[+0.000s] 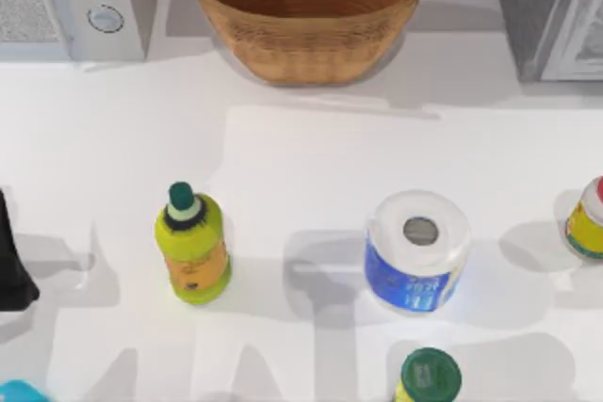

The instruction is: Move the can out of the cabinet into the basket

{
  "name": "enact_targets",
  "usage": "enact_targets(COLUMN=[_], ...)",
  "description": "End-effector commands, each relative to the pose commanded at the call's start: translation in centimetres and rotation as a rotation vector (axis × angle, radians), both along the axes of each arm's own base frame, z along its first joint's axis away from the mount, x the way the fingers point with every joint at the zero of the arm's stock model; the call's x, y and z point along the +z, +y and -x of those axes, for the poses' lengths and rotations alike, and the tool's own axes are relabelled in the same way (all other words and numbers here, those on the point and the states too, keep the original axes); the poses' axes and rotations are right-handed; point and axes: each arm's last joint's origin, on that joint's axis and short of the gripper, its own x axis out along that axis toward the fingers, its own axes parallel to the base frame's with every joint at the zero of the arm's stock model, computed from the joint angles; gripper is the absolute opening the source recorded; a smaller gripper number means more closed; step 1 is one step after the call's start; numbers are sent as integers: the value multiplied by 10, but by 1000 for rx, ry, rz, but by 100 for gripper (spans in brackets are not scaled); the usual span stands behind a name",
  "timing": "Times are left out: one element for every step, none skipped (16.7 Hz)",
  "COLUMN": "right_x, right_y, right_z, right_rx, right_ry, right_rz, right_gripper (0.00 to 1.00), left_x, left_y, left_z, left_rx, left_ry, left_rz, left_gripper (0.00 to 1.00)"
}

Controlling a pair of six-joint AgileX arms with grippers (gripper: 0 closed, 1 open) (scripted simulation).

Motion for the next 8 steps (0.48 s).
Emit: enact_targets(right_x=[3,9,17,29,43,59,76,94], right_y=[0,1,2,3,4,6,9,12], right_z=[0,0,-1,-2,-4,-7,-12,-20], right_rx=[0,0,-1,-1,-1,-2,-2,-3], right_ry=[-2,-7,-15,-24,-33,-42,-49,-55], right_rz=[0,0,1,1,1,0,0,-1], right_gripper=[0,0,0,0,0,0,0,0], left_x=[0,0,0,0,0,0,0,0], left_y=[0,0,0,0,0,0,0,0], left_z=[0,0,0,0,0,0,0,0], left_rx=[0,0,0,0,0,0,0,0], left_ry=[0,0,0,0,0,0,0,0], left_rz=[0,0,0,0,0,0,0,0], left_gripper=[100,100,100,100,100,100,100,100])
